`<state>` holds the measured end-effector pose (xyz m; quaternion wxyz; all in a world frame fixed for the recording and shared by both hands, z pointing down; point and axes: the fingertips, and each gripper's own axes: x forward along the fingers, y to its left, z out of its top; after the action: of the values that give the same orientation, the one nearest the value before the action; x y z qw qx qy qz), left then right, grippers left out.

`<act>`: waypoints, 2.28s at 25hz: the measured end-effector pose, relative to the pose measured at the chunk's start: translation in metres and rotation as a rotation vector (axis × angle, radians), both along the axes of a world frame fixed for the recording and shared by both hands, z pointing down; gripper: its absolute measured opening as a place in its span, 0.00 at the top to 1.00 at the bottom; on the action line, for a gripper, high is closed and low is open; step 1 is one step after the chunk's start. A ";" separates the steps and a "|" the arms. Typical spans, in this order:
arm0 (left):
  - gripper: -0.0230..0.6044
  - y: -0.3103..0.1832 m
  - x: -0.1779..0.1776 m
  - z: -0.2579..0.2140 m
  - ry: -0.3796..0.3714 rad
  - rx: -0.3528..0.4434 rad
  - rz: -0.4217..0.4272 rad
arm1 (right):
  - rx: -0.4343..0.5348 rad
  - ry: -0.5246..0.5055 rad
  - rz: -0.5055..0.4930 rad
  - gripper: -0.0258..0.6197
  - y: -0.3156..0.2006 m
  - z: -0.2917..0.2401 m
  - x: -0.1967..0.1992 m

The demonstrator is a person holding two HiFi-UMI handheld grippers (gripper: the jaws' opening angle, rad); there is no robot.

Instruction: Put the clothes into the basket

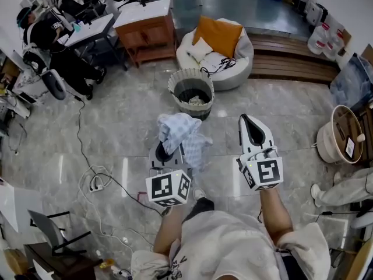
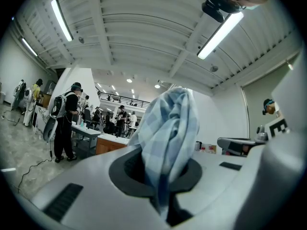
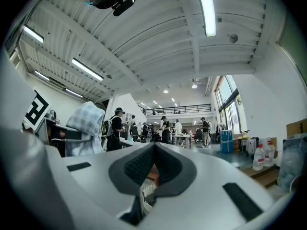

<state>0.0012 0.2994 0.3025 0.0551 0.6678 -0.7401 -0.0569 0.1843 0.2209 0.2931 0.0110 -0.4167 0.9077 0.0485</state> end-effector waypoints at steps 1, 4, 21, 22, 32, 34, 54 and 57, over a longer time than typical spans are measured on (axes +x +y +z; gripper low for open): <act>0.91 -0.004 -0.009 -0.001 0.002 0.003 0.001 | 0.003 -0.001 0.007 0.98 -0.005 -0.001 -0.009; 0.91 -0.017 -0.038 -0.006 0.002 0.013 0.003 | 0.013 0.003 0.025 0.98 -0.020 -0.005 -0.037; 0.91 -0.059 -0.137 0.013 0.047 0.009 0.001 | -0.090 0.027 0.040 0.98 -0.059 0.024 -0.118; 0.91 -0.061 -0.140 0.014 0.051 0.009 0.002 | -0.091 0.026 0.041 0.98 -0.062 0.025 -0.121; 0.91 -0.105 -0.157 0.017 0.048 -0.005 -0.017 | -0.082 0.003 0.011 0.98 -0.116 0.024 -0.152; 0.91 -0.122 -0.159 0.019 0.046 -0.011 -0.020 | -0.086 -0.005 0.007 0.98 -0.135 0.025 -0.155; 0.91 -0.342 -0.154 0.003 0.017 -0.022 -0.087 | -0.130 -0.061 -0.044 0.98 -0.365 0.026 -0.149; 0.91 -0.369 -0.149 0.002 0.017 -0.024 -0.085 | -0.131 -0.071 -0.055 0.98 -0.389 0.024 -0.142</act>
<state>-0.1477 -0.0693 0.3049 0.0671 0.6346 -0.7679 -0.0560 0.0422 -0.1677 0.3174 0.0174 -0.3927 0.9191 -0.0263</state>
